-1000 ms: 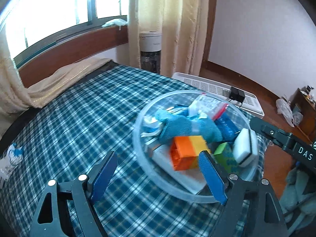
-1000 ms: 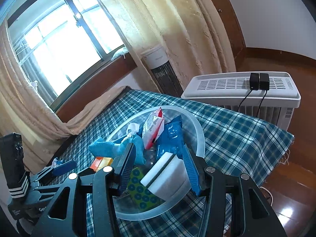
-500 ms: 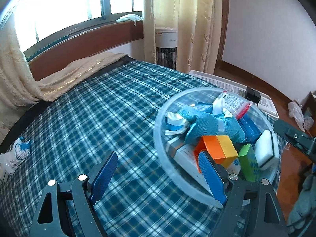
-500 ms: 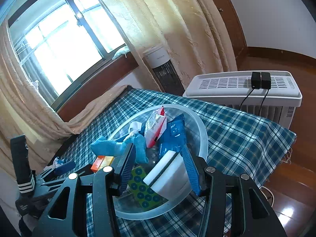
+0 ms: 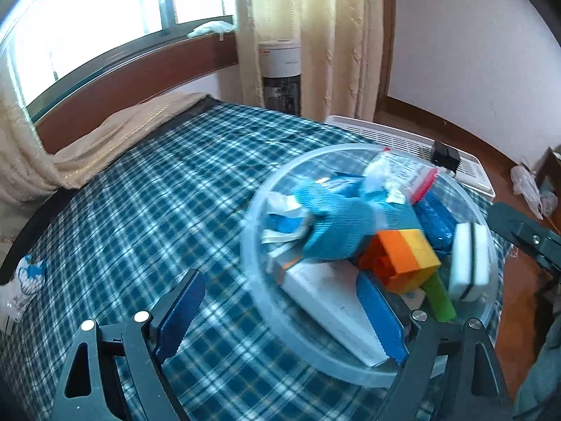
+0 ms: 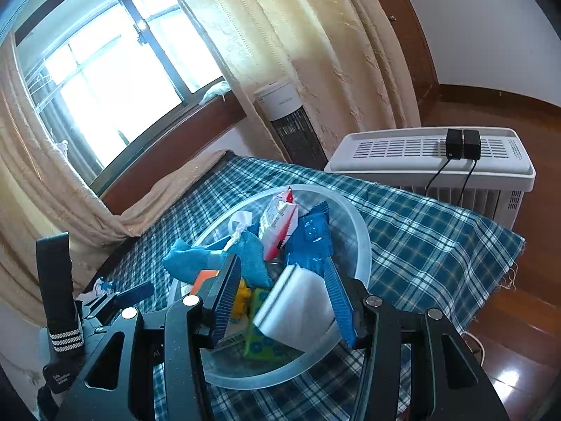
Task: Organize objects
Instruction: 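Lower the orange-yellow block into the basin and open the left gripper, then move both grippers back toward the white block and white tube packet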
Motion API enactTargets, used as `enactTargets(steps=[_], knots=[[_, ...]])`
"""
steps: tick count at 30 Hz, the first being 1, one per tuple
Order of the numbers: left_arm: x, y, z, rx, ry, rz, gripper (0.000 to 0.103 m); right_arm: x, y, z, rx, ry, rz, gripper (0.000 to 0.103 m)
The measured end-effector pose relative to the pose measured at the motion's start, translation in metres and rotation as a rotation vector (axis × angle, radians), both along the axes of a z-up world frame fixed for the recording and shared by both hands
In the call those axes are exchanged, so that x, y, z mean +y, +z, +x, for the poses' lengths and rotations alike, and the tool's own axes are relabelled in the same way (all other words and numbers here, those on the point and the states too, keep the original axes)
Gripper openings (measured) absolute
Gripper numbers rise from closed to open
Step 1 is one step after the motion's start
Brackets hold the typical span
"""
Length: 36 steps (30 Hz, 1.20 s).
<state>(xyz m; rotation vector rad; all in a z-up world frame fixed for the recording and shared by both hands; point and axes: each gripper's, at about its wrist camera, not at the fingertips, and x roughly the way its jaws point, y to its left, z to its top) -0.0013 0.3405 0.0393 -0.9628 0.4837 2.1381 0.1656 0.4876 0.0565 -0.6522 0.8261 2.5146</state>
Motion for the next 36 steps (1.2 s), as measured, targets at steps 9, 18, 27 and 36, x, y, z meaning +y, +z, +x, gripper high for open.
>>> enactTargets(steps=[9, 18, 27, 36], knots=[[-0.036, 0.011, -0.017, -0.017, 0.078, 0.045, 0.097, -0.027, 0.011, -0.017, -0.004, 0.051, 0.028, 0.056], [-0.081, 0.017, -0.04, -0.001, 0.171, 0.051, 0.099, -0.063, 0.021, -0.042, -0.007, 0.122, 0.053, 0.061], [-0.146, 0.026, -0.068, 0.016, 0.304, 0.08, 0.099, -0.105, 0.029, -0.076, -0.012, 0.23, 0.056, 0.062], [-0.202, 0.03, -0.089, 0.034, 0.415, 0.094, 0.1, -0.149, 0.027, -0.105, -0.037, 0.34, 0.068, 0.062]])
